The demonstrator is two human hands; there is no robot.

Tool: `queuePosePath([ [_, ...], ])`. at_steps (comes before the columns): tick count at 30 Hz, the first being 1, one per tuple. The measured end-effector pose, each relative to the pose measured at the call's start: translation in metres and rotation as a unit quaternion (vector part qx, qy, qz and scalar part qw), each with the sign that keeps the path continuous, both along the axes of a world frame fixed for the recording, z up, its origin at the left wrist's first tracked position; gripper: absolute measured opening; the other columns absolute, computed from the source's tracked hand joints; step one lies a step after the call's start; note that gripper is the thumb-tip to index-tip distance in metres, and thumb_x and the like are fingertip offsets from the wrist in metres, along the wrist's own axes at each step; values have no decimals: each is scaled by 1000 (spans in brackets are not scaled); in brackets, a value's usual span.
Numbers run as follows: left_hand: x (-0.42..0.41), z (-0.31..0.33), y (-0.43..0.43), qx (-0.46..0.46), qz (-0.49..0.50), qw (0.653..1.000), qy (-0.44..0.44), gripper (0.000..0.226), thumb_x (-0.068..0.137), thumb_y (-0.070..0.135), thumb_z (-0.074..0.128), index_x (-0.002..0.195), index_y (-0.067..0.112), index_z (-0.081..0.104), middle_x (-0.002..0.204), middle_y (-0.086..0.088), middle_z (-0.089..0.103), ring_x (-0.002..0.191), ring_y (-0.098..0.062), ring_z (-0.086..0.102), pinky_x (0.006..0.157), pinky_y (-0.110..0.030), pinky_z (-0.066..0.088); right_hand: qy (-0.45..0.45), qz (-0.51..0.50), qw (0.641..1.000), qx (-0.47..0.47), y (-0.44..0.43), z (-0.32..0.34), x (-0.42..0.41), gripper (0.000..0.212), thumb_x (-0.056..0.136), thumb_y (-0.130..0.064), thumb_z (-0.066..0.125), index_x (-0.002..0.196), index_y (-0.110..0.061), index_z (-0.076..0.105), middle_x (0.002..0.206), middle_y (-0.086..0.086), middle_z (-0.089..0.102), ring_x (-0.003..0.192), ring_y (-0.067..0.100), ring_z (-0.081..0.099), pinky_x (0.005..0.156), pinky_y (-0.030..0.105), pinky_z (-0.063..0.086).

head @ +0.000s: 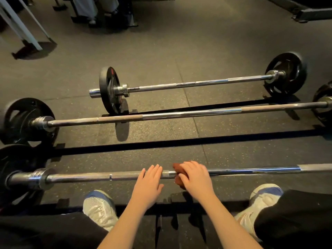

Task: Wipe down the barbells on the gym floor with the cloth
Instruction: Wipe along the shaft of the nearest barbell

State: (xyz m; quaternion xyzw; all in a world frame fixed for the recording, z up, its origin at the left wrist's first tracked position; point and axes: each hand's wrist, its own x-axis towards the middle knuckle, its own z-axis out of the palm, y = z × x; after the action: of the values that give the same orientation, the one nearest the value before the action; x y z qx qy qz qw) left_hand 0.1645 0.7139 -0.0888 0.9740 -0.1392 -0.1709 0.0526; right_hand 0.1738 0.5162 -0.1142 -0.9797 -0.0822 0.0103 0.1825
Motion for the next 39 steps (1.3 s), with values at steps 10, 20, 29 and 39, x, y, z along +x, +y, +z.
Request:
queuePosePath([
  [10, 9, 3, 9, 18, 3, 1000, 20, 57, 104, 37, 30, 154, 19, 11, 161, 6, 13, 148, -11, 7, 119, -37, 2, 28, 4, 999, 17, 31, 1, -5, 36, 92, -34, 39, 117, -20, 62, 119, -5, 62, 130, 25, 45, 111, 44, 32],
  [20, 18, 5, 3, -5, 14, 1000, 27, 48, 101, 40, 36, 145, 20, 30, 150, 8, 34, 144, -14, 19, 118, -39, 3, 58, -97, 994, 1, 28, 10, -6, 46, 90, -38, 23, 110, -24, 62, 118, -7, 61, 129, 25, 44, 109, 49, 32],
  [29, 44, 4, 2, 14, -22, 992, 121, 39, 99, 45, 41, 126, 18, 50, 134, 2, 53, 141, -18, 28, 116, -45, 6, 51, -134, 989, 35, 17, 18, -3, 28, 93, -37, 39, 105, -28, 63, 111, -13, 60, 122, 17, 47, 113, 44, 19],
  [39, 85, 0, -13, 33, -66, 967, 245, 47, 86, 55, 59, 110, 15, 60, 110, -1, 64, 105, -22, 57, 90, -35, 36, 78, -127, 988, 44, -2, 23, -11, 32, 98, -28, 47, 130, -29, 53, 140, -13, 47, 144, 13, 24, 120, 39, 1],
])
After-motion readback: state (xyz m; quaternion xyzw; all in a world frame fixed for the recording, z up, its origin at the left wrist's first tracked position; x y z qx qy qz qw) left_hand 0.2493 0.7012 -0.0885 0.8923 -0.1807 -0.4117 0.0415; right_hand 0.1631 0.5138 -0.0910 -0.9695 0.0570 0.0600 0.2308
